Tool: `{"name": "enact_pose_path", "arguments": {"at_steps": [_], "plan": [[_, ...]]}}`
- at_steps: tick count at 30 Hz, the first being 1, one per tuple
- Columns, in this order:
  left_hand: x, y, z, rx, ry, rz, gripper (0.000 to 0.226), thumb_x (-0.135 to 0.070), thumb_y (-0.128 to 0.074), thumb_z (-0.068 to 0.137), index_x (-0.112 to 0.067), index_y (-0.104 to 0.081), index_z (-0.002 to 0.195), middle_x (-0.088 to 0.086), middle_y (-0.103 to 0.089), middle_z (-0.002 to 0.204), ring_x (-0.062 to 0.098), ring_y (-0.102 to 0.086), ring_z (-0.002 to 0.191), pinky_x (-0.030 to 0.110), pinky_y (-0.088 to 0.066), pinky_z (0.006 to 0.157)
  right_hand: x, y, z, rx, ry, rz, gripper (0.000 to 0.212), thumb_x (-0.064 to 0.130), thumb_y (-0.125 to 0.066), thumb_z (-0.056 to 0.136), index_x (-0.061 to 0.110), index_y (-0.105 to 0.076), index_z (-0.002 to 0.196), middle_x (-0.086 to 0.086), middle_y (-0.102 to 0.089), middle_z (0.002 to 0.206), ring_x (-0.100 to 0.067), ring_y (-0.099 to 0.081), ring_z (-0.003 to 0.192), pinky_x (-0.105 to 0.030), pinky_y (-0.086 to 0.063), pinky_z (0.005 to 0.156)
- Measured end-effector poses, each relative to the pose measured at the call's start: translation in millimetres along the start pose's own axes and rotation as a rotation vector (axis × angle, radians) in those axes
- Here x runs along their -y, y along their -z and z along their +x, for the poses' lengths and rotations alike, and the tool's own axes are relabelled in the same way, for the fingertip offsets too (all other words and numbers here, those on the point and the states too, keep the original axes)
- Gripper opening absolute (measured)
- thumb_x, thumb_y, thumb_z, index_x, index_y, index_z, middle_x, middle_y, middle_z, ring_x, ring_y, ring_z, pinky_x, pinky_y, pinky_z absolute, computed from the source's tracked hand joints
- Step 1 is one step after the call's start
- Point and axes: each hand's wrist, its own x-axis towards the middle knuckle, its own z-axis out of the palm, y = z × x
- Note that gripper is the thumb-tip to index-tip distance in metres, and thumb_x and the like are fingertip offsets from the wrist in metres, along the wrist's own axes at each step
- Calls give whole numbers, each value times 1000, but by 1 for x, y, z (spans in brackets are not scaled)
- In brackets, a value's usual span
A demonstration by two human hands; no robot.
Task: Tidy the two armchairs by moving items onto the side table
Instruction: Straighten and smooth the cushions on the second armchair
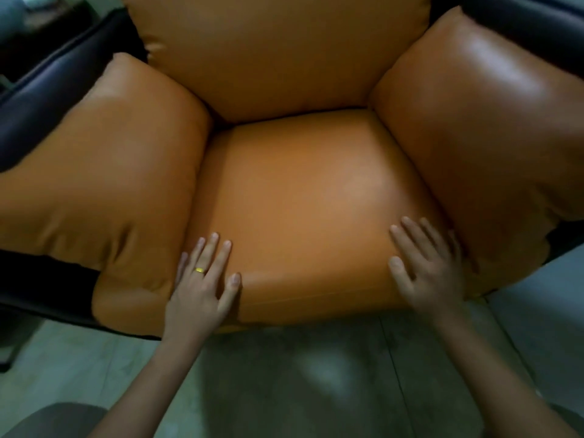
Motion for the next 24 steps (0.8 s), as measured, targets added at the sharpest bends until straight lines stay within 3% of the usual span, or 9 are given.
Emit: {"name": "enact_pose_path", "arguments": {"at_steps": [3, 8, 12, 18, 21, 24], "plan": [[14, -5, -6, -38, -57, 17, 60, -45, -34, 102, -13, -41, 153, 8, -35, 161, 26, -27, 151, 45, -18, 124, -26, 9, -6, -3, 12, 8, 55, 42, -39, 98, 20, -51, 147, -3, -42, 157, -22, -31, 148, -48, -46, 102], [19, -28, -1, -206, -94, 15, 57, -41, -33, 102, -9, -51, 146, 13, -45, 155, 31, -37, 146, 45, -22, 121, -28, -10, -1, -158, 103, -19, 53, 33, -38, 96, 3, -64, 130, -23, -58, 139, -41, -48, 131, -47, -44, 100], [22, -31, 5, -238, -118, 25, 57, -38, -35, 98, -8, -56, 141, 17, -49, 150, 34, -41, 142, 48, -26, 118, -26, -15, 7, -194, 122, -46, 53, 30, -39, 91, 0, -68, 124, -27, -62, 131, -41, -48, 125, -40, -41, 95], [-15, -20, 3, -162, 133, -16, 58, -40, -32, 101, -10, -52, 146, 8, -45, 156, 26, -37, 146, 45, -21, 121, 2, -5, 3, -135, -13, 2, 52, 33, -44, 94, 7, -62, 136, -17, -57, 144, -40, -45, 136, -45, -37, 107], [-54, -21, 20, -61, 50, 33, 58, -49, -29, 103, -22, -44, 152, 3, -38, 160, 23, -31, 150, 47, -19, 121, 70, -21, 18, -25, 124, 44, 45, 35, -47, 96, 18, -63, 135, -7, -59, 144, -31, -47, 139, -47, -30, 117], [-86, -25, 40, -5, -36, 94, 54, -53, -25, 105, -36, -35, 155, -5, -32, 164, 22, -24, 153, 54, -19, 121, 109, -39, 33, -6, 60, 31, 44, 34, -45, 98, 23, -63, 136, 2, -59, 145, -23, -46, 142, -47, -30, 119]]}}
